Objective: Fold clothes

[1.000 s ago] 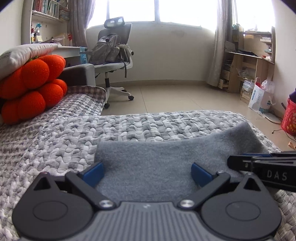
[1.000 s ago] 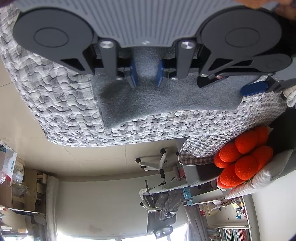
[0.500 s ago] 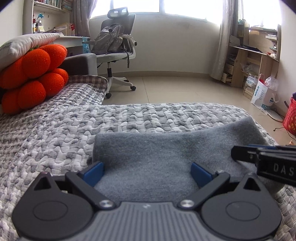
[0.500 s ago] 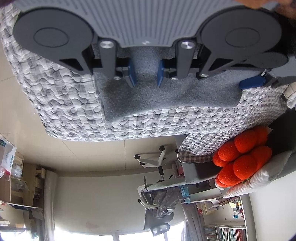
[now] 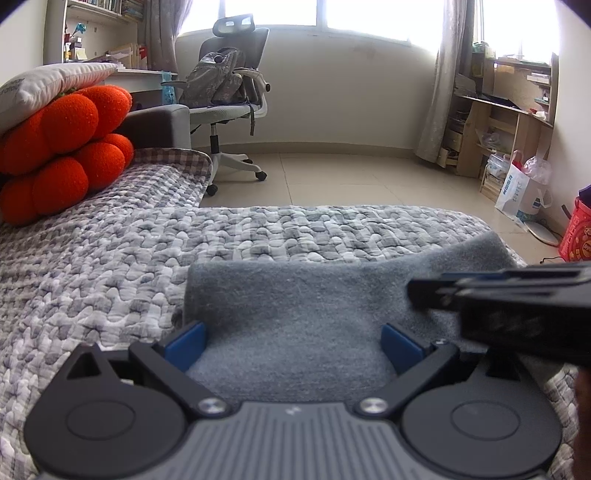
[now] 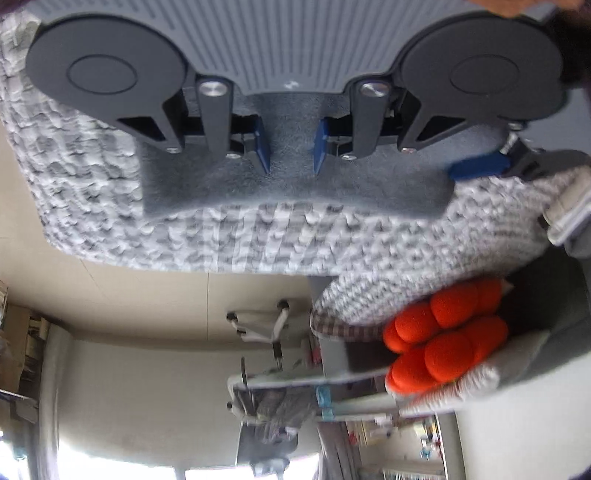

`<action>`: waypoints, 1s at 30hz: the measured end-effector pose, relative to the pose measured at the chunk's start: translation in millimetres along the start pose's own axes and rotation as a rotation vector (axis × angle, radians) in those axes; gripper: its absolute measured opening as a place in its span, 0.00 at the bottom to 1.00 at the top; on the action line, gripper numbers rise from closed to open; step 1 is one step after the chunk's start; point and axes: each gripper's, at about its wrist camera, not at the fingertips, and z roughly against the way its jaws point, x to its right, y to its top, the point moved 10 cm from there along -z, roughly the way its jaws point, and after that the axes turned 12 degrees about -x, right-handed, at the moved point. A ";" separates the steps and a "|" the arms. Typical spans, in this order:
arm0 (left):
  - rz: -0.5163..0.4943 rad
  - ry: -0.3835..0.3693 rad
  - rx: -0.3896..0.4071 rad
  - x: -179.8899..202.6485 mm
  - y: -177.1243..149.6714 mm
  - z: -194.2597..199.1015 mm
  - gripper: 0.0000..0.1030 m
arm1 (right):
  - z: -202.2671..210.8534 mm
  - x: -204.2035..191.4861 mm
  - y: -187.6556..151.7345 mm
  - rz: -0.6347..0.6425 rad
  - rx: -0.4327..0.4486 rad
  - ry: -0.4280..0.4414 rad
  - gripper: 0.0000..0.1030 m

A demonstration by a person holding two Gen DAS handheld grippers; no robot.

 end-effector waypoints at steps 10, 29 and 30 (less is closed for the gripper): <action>-0.009 0.003 0.011 -0.4 -0.9 1.3 0.99 | -12.3 -2.8 5.9 -0.009 0.005 -0.011 0.30; 0.004 0.007 0.041 -3.4 -1.1 6.4 0.99 | 45.8 1.7 -9.2 -0.079 0.062 0.067 0.30; 0.001 0.018 0.059 -5.2 0.4 10.0 0.99 | 47.1 0.6 -8.7 -0.078 0.065 0.065 0.30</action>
